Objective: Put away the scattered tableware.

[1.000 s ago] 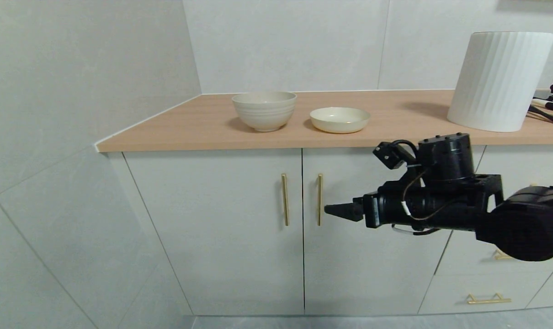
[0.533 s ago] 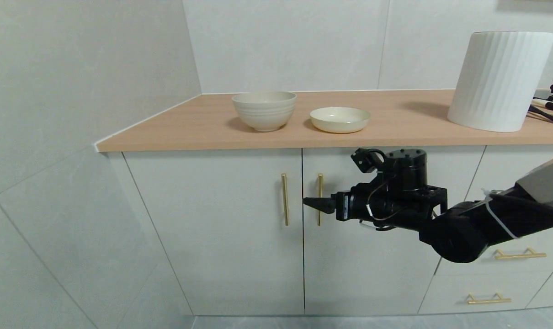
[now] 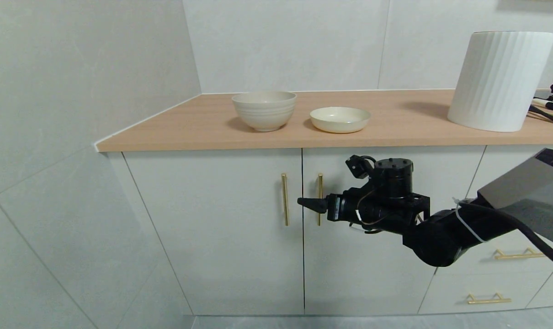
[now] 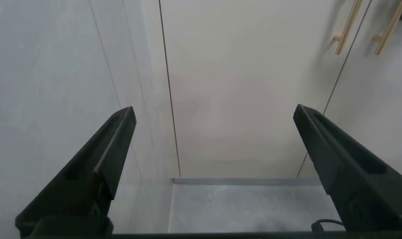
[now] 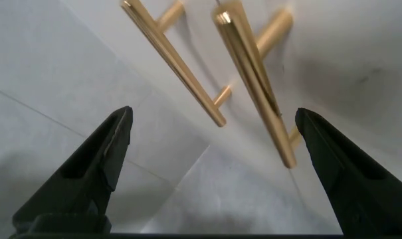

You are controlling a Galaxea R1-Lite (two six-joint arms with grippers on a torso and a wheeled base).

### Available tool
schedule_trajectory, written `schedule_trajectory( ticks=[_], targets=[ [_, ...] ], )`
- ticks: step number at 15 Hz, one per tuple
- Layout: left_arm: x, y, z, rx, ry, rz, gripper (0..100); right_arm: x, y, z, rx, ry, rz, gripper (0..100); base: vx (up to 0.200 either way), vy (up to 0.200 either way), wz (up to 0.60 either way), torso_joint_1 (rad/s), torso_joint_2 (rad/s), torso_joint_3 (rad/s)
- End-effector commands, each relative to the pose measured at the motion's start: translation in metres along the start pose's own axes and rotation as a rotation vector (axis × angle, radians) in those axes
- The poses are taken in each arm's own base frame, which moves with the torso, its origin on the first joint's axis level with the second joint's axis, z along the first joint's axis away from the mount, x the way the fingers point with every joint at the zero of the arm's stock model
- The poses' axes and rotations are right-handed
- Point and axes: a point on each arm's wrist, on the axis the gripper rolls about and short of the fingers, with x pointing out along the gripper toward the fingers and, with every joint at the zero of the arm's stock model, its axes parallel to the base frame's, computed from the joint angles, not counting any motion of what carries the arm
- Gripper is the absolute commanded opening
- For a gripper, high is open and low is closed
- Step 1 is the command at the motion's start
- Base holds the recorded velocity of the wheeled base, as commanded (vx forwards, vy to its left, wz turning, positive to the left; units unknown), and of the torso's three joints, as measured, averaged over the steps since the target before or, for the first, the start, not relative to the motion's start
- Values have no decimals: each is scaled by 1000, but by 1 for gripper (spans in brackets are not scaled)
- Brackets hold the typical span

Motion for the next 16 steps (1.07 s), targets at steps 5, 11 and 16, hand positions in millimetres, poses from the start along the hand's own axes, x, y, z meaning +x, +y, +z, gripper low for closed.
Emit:
schedule_trajectory(
  ticks=[5, 11, 16],
  targets=[
    [0, 0, 0, -1, 0, 2, 100, 9, 8, -10, 30, -5, 41, 100, 0, 0, 0, 0, 0, 0],
    [0, 0, 0, -1, 0, 0, 100, 7, 14, -13, 29, 1, 58, 100, 0, 0, 0, 0, 0, 0],
    [0, 0, 0, -1, 0, 2, 100, -14, 31, -7, 23, 17, 120, 100, 0, 0, 0, 0, 0, 0]
  ],
)
